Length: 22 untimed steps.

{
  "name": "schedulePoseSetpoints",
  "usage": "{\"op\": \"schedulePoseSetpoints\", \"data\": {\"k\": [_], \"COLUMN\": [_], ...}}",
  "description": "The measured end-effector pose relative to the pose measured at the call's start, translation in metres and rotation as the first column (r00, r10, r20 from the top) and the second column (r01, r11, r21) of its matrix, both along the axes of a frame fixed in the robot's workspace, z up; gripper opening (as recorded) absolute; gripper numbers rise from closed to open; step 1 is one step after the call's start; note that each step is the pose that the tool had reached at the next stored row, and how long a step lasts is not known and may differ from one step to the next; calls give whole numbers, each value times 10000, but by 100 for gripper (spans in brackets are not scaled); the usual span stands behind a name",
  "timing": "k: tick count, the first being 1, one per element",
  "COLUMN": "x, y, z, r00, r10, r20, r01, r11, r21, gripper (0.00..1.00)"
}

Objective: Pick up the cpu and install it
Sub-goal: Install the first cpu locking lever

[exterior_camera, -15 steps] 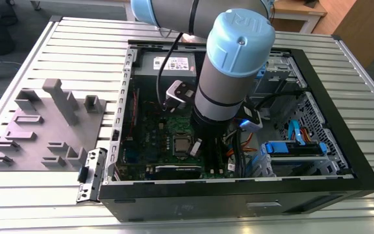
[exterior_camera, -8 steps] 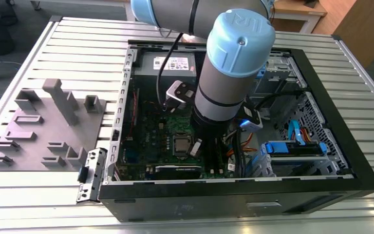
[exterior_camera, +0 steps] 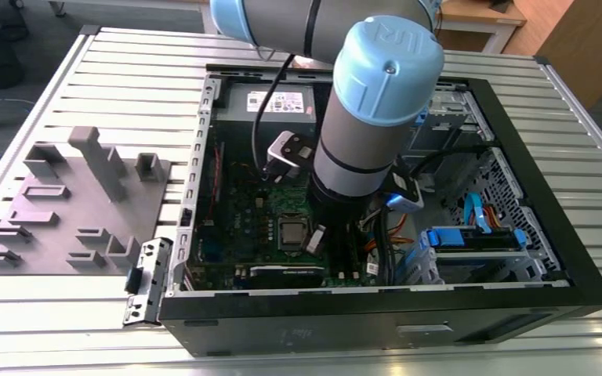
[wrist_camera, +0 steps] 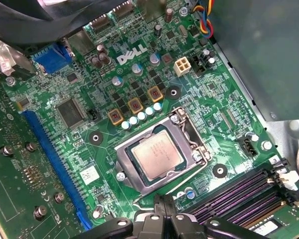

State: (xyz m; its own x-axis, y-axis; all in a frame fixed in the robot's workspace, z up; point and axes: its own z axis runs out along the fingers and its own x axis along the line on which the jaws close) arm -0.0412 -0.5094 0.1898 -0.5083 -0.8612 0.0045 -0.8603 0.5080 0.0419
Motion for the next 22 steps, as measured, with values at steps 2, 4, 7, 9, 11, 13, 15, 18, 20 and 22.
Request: {"op": "schedulePoseSetpoints", "data": {"k": [2, 4, 7, 9, 11, 13, 15, 18, 20, 22], "x": [0, 0, 0, 0, 0, 0, 0, 0, 0, 0], "y": [-10, -21, -38, -48, -57, -65, -68, -69, -68, -68], "z": [1, 1, 0, 0, 0, 0, 1, 0, -1, -1], "r00": [10000, 10000, 10000, 10000, 10000, 10000, 10000, 10000, 10000, 10000], "r10": [0, 1, 0, 1, 1, 1, 1, 2, 2, 1], "r20": [-1, -1, 0, -1, -1, 0, -2, -1, -1, 0], "r01": [0, -1, 0, -1, -1, -1, -1, -2, -2, -1], "r11": [10000, 10000, 10000, 10000, 10000, 9999, 9999, 9998, 9998, 9998], "r21": [-4, -5, -30, -57, -84, -126, -168, -188, -187, -192], "gripper": [11, 11, 11, 11, 11, 11, 11, 11, 11, 11]}}
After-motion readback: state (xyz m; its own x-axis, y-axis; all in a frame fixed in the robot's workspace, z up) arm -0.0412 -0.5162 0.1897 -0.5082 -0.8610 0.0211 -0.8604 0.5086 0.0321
